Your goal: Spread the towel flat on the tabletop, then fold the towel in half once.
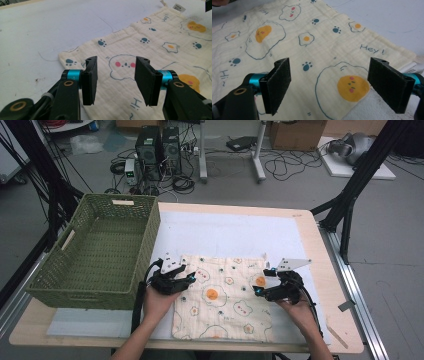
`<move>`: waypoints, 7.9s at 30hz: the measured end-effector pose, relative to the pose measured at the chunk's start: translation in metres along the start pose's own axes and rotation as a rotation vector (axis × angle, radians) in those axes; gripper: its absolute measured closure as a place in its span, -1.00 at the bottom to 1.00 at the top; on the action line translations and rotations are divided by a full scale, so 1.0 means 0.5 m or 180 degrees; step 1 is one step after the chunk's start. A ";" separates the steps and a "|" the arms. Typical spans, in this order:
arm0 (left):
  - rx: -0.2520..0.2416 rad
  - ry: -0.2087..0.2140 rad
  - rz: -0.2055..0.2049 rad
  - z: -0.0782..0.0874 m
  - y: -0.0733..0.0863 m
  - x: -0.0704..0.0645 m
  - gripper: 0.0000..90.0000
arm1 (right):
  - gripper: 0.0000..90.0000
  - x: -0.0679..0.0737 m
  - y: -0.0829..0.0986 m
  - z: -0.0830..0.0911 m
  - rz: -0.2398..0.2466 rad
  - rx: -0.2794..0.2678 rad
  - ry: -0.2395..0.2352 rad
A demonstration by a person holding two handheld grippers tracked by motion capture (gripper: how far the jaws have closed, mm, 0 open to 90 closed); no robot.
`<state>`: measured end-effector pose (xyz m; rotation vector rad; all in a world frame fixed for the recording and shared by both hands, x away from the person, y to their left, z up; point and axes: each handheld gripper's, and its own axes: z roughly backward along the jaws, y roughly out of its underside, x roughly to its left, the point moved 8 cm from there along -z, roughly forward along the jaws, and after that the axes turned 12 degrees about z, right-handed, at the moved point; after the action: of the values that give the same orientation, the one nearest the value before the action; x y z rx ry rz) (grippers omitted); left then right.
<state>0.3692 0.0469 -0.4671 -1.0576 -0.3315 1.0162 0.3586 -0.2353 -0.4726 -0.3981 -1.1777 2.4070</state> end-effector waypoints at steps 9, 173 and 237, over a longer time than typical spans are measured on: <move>0.0010 -0.0024 0.0012 -0.003 -0.002 0.008 0.20 | -0.55 -0.005 0.000 -0.007 0.0002 0.0035 -0.0010; 0.0420 0.0147 -0.0075 0.023 0.066 0.004 0.48 | 0.36 0.026 0.054 0.014 0.0170 0.0391 -0.0255; 0.0643 0.0375 -0.0303 0.073 0.118 -0.040 0.73 | 0.62 0.061 0.084 0.041 0.0149 0.0457 -0.0489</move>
<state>0.3031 0.0576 -0.4940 -0.9060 -0.1772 0.8787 0.3128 -0.2567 -0.4958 -0.2007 -1.0596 2.5821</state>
